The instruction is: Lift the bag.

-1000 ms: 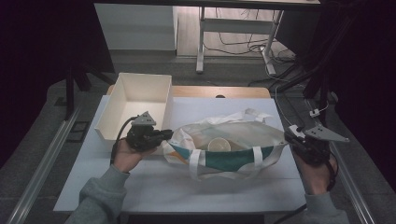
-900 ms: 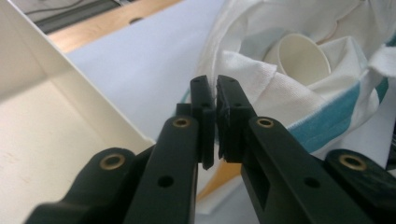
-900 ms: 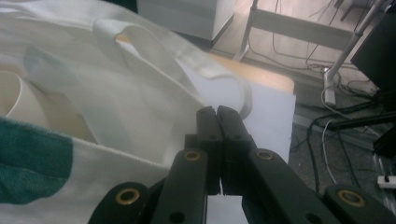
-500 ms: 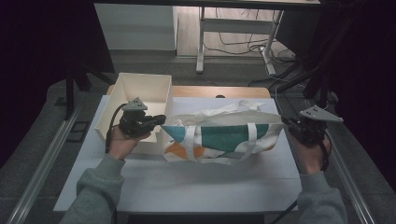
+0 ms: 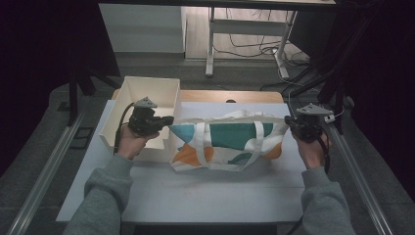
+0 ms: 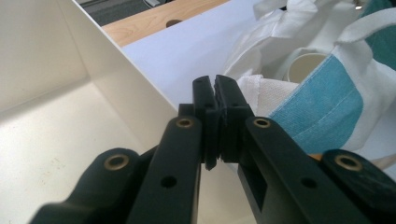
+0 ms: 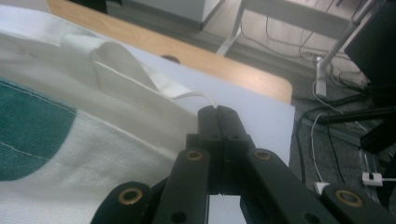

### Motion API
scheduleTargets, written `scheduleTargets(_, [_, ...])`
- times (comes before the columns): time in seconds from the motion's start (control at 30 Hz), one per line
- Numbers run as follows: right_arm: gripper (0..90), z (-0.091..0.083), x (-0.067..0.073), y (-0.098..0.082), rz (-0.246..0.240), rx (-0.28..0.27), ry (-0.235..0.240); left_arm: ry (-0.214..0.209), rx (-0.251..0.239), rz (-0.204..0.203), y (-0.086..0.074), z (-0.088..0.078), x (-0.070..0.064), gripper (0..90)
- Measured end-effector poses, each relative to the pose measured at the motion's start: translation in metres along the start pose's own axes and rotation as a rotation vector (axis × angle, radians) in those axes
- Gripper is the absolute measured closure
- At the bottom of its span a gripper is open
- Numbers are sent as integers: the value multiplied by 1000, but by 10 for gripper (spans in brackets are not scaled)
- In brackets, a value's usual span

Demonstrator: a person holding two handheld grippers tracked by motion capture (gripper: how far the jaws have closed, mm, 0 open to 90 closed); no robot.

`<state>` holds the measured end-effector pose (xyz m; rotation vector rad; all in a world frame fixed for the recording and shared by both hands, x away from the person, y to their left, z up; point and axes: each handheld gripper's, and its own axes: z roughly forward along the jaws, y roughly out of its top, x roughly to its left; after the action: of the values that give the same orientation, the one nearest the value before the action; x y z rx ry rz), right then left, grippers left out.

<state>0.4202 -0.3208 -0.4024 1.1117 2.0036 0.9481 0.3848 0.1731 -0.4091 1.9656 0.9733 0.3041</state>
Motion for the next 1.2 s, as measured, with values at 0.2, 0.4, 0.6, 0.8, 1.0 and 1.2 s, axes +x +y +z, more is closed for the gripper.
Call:
scheduleTargets(0.2, [896,22,1,-8,5,43,10,-10,7,-6,1,2,4,880])
scheduleTargets(0.4, [891,24,0,-7,19,30,19,-19,6,-2,2,2,2,878])
scheduleTargets(0.6, [666,7,-1,-5,68,-64,33,-27,-45,11,2,-7,-3,686])
scheduleTargets(0.8, [538,-16,9,-2,51,-141,87,-41,-97,21,-3,-21,-10,457])
scheduleTargets(1.0, [496,-31,26,-9,28,-174,222,-52,-112,25,-16,-32,-17,360])
scheduleTargets(1.2, [486,-37,42,-18,2,-179,288,-59,-108,28,-33,-39,-22,328])
